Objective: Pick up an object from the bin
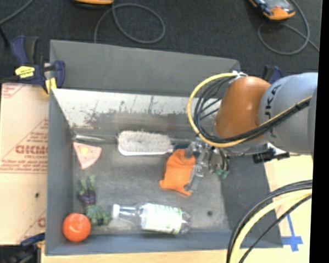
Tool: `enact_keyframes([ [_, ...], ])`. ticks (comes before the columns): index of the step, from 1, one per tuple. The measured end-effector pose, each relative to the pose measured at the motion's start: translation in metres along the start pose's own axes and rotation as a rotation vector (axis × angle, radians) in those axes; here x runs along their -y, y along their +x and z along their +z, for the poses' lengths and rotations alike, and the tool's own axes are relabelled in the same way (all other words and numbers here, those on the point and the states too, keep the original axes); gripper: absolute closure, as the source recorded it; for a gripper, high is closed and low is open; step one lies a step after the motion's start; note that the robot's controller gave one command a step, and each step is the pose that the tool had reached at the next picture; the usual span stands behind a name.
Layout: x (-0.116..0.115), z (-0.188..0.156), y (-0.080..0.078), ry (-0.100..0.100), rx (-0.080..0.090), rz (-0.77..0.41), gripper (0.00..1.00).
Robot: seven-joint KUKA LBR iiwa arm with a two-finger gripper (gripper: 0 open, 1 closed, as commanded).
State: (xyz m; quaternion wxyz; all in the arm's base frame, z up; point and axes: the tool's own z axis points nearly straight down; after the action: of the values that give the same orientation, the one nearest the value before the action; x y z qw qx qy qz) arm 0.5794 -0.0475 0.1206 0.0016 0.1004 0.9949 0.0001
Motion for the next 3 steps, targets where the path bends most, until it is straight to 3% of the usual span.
enact_keyframes([
  [1, 0.001, 0.011, 0.003, -0.001, 0.003, 0.051, 0.0],
  [2, -0.005, 0.027, -0.002, 0.001, 0.005, -0.242, 0.0],
  [3, -0.014, 0.033, -0.019, 0.001, 0.007, -0.424, 0.0],
])
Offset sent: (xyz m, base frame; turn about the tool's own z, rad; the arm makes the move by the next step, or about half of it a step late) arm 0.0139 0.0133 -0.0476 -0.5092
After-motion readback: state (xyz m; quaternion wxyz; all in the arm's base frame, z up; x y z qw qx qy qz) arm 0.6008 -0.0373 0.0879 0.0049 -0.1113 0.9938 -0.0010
